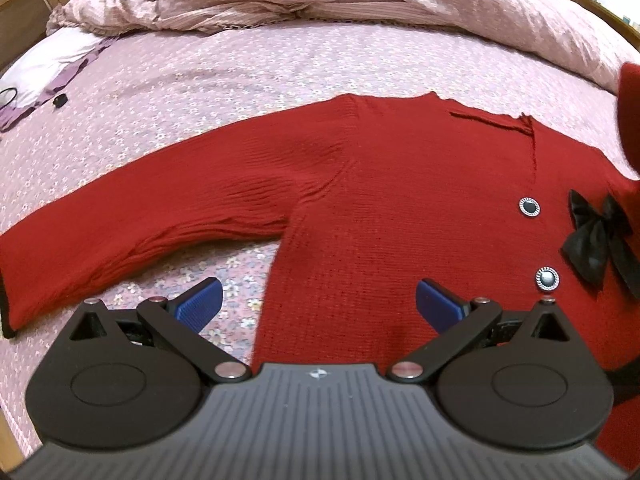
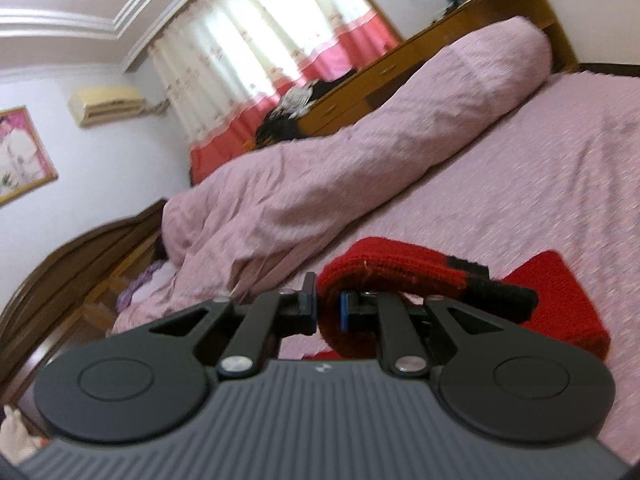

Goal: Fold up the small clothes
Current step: 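Lift the sleeve with the right gripper and fold it across the cardigan body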

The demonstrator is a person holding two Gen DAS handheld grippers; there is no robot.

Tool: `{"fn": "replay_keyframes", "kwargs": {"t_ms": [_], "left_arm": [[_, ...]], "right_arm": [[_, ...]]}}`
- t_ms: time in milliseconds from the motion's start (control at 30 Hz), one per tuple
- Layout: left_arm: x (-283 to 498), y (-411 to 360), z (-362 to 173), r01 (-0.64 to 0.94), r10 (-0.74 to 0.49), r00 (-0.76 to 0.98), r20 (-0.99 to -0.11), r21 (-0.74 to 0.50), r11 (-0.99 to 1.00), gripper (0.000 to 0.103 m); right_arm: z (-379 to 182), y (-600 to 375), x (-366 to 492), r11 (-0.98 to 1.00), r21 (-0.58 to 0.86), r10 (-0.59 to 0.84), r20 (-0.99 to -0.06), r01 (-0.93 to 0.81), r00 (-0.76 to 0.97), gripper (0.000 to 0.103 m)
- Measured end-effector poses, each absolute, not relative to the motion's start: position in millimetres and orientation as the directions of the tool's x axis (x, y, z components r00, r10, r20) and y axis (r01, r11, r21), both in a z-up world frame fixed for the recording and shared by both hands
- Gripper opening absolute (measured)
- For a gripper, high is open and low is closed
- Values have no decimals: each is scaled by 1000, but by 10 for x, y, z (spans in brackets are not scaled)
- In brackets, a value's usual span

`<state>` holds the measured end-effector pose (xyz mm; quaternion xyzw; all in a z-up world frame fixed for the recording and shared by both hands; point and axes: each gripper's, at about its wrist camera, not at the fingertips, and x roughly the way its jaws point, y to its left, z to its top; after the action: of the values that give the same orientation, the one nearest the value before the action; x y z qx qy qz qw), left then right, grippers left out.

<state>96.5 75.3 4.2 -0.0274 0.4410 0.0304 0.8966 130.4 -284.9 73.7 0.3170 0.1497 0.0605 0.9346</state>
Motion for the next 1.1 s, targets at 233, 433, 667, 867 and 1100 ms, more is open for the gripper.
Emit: {"fn": "replay_keyframes", "kwargs": {"t_ms": [233,433,667,867,1100], "left_arm": [[945,948,35,-117,40,612,-789,-40,992,103],[911,1064,26,-137,59,618,-784,-34,990,103],[910,1109,16,-142,62,620,-782,-34,989,103],[926,1068,58,-130,55,631,-774,-35,991,103],[965,924,198,-89,32,661,-750,-36,995,103]], "right_arm": [[604,-2230,1418,820,562,299,-262,-107,917,13],[233,-1737,1492,848,506,381,-372,-159,846,14],[-210,-1433,1621,864,472,433,-521,-174,736,17],[-348,-1432,1637,838,526,469,-561,-144,682,28],[-144,-1547,1411,841,525,465,-583,-128,667,69]]}}
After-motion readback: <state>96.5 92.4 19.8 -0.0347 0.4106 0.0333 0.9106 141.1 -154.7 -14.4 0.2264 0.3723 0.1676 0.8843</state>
